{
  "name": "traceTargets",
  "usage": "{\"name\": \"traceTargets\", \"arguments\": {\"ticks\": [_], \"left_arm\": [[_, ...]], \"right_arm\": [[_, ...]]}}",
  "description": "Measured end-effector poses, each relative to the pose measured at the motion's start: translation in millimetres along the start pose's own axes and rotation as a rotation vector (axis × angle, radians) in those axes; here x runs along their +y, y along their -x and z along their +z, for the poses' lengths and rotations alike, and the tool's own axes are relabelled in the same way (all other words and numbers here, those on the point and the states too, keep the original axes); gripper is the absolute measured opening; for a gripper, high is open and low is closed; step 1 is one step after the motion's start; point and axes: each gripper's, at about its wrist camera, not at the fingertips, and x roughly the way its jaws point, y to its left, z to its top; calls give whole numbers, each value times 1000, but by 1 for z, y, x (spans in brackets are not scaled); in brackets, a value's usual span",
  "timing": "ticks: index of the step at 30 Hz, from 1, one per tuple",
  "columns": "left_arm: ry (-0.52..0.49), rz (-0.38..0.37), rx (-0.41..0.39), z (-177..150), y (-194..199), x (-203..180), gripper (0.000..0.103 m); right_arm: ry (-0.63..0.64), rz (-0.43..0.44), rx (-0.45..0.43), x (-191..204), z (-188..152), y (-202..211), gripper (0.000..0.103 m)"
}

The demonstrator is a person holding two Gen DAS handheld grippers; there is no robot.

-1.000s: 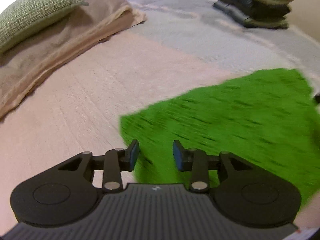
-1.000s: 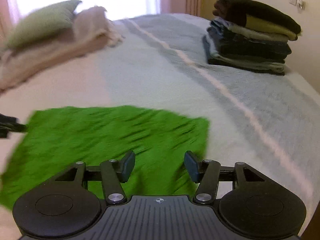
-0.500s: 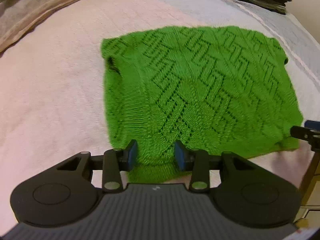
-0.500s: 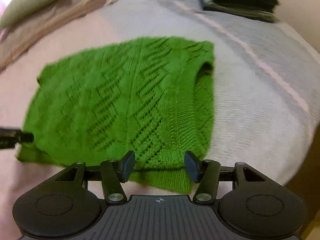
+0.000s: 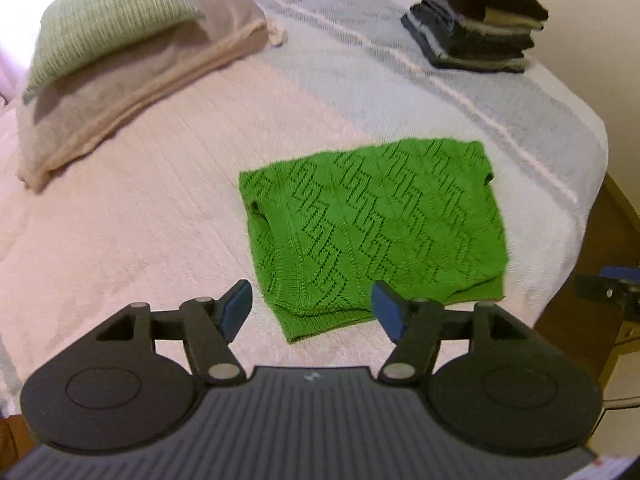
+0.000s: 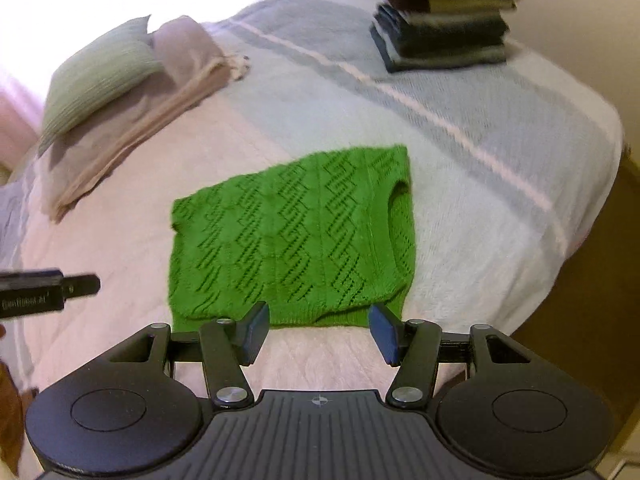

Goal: Fold clothes
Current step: 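Move both grippers back toward the side edges of the folded vest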

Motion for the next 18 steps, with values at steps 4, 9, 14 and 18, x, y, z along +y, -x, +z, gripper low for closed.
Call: {"name": "traceTargets", "arguments": {"ticks": [4, 9, 14, 18], "left_arm": [[24, 6, -35, -5, 32, -7, 64], [52, 22, -52, -23, 63, -23, 64], [62, 40, -62, -50, 88, -40, 65], [72, 50, -73, -71, 106, -53, 65]], "right_arm": [[36, 12, -14, 7, -8, 24, 53], [76, 38, -20, 5, -24, 47, 53], [112, 56, -39, 2, -49, 70, 53], [130, 69, -44, -1, -72, 85, 53]]}}
